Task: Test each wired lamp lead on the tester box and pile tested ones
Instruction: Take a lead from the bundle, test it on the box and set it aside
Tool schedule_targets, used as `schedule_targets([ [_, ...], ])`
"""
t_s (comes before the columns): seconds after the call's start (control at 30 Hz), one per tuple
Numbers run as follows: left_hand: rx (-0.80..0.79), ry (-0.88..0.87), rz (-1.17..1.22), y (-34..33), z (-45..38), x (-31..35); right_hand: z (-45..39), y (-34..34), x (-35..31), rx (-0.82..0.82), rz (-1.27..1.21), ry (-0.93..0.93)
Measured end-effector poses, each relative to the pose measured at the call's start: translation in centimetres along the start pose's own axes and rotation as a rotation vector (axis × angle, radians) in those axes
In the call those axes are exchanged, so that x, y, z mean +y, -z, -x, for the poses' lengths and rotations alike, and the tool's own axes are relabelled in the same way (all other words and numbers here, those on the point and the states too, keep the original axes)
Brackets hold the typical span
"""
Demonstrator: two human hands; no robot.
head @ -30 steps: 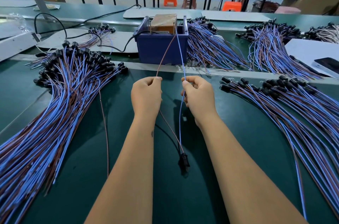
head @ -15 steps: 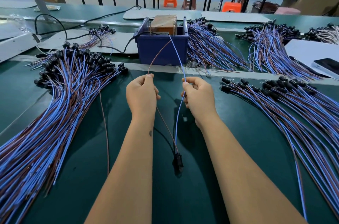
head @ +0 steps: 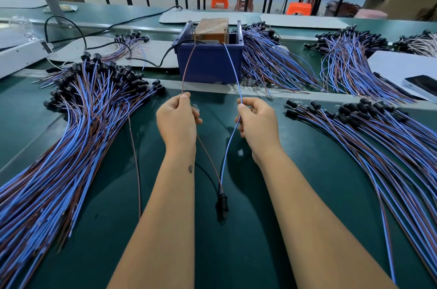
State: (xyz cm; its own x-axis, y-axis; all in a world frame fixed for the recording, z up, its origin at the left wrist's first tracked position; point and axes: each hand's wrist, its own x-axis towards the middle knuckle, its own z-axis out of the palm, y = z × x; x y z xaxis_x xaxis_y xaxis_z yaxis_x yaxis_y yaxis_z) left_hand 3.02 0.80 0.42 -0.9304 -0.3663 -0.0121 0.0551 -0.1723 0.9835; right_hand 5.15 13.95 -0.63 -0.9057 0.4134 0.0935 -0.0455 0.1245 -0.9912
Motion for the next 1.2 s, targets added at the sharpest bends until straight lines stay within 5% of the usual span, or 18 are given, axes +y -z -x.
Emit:
schedule_targets([
  [1.2,-0.017,0.004,-0.028,-0.14,-0.39,-0.05,-0.07,-0.09,0.09,-0.003,0.014,0.005],
])
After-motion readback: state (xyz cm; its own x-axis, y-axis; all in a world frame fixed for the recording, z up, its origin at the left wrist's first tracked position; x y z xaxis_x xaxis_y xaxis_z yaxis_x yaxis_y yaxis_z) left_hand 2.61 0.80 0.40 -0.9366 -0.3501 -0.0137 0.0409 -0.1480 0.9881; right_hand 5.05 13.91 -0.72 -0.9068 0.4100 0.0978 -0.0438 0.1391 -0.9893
